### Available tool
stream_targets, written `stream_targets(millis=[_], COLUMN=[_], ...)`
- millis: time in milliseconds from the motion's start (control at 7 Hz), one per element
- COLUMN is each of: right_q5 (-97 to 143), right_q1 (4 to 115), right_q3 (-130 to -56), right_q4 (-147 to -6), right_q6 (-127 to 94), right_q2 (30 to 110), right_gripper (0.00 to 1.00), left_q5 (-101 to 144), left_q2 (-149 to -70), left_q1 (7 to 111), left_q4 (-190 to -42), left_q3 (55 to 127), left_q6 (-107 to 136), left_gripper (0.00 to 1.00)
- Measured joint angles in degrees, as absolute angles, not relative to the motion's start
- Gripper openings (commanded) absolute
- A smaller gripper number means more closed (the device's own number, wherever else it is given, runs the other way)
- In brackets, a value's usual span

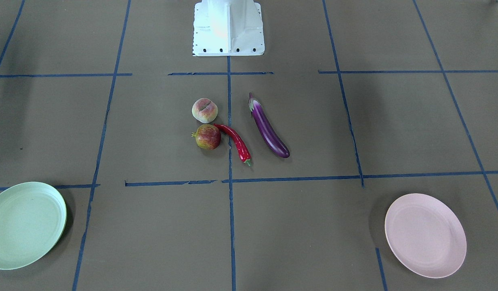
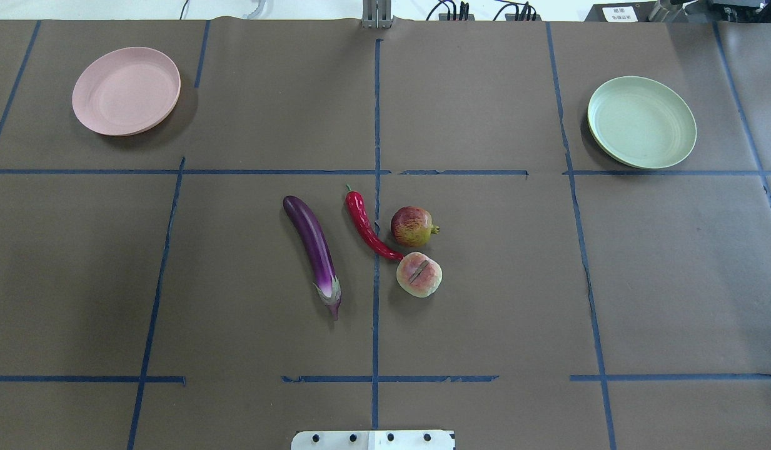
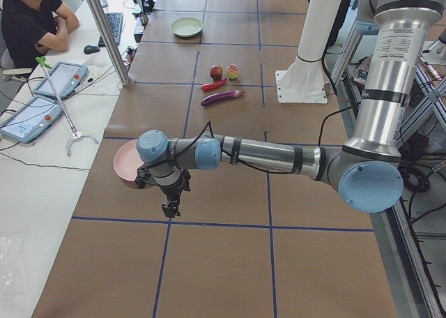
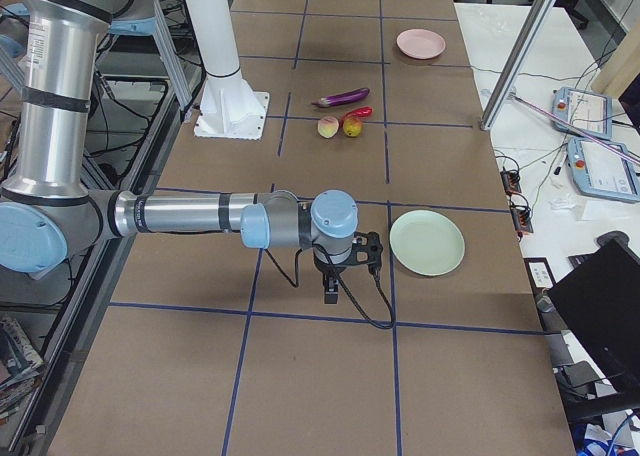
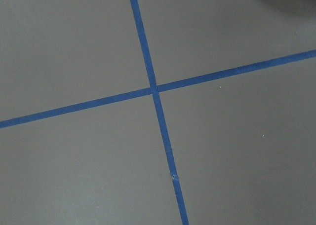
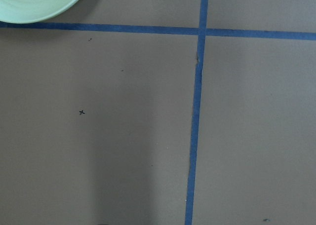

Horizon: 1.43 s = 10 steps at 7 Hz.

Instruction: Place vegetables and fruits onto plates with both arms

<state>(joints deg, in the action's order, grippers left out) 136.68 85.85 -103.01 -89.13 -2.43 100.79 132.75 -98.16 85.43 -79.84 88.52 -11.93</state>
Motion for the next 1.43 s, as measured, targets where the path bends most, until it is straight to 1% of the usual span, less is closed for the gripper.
stream_targets(millis=[571,1000,1429], right_q5=[133.89,134.29,134.52], right_q1=[84.57,84.56,84.55], right_q3=[-103.77,-106.01,-107.33], right_q4=[-89.3,-89.13,-88.95], right_q6=[-0.2,-1.19,-1.48], right_q2=[96.37,95.55,96.81], right_gripper=[1.0,1.0,1.0], left_q5=[134.48,134.42,134.7], left_q2=[-97.82,-95.02,-94.59], left_q1=[85.44,85.48,85.67], left_q4=[-76.5,-76.51,-76.68], left_q3=[91.63,93.31,93.56], left_q6=[-11.51,-11.52,-11.75], left_gripper=[1.0,1.0,1.0])
